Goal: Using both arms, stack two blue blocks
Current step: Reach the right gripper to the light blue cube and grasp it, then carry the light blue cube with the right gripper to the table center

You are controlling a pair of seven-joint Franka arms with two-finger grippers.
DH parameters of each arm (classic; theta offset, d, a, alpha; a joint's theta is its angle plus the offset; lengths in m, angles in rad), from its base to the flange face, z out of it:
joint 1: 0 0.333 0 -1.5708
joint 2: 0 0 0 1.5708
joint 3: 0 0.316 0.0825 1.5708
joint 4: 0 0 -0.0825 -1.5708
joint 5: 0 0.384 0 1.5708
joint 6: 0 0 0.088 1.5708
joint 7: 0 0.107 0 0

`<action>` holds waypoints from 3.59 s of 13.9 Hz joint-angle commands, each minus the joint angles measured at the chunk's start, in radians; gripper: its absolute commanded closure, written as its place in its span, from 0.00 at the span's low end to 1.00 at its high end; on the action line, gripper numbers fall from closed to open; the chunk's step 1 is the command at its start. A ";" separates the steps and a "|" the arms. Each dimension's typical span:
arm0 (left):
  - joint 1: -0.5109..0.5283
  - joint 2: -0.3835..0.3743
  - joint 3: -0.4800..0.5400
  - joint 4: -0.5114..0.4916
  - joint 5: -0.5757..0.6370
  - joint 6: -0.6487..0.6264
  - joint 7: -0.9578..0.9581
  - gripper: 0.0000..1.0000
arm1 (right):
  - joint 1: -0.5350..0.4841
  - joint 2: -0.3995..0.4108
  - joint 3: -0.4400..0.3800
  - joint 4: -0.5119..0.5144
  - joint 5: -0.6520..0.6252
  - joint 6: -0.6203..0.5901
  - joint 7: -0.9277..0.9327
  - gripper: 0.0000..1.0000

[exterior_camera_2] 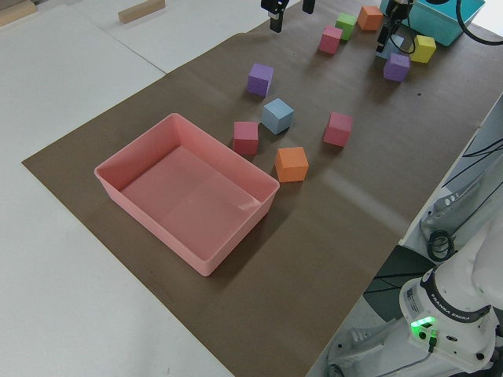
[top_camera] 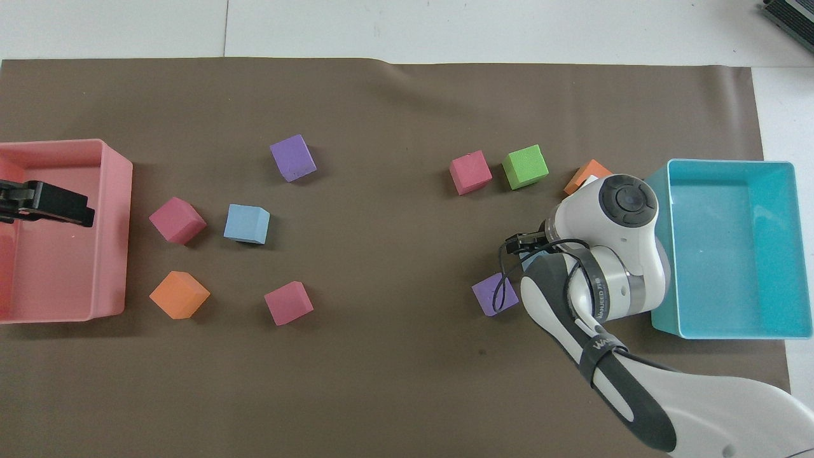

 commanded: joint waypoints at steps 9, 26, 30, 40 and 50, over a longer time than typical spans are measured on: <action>0.014 -0.016 -0.007 -0.008 -0.006 -0.010 0.004 0.00 | -0.003 -0.022 -0.005 0.045 0.001 -0.029 0.014 1.00; 0.014 -0.016 -0.007 -0.008 -0.006 -0.010 0.004 0.00 | 0.103 0.004 0.001 0.372 -0.031 -0.341 0.161 1.00; 0.014 -0.016 -0.007 -0.008 -0.006 -0.010 0.006 0.00 | 0.178 0.126 0.001 0.496 -0.025 -0.336 0.320 1.00; 0.014 -0.016 -0.007 -0.008 -0.006 -0.010 0.004 0.00 | 0.344 0.354 0.001 0.610 -0.019 -0.145 0.627 1.00; 0.014 -0.016 -0.007 -0.008 -0.006 -0.010 0.004 0.00 | 0.379 0.357 0.003 0.563 0.007 -0.078 0.467 1.00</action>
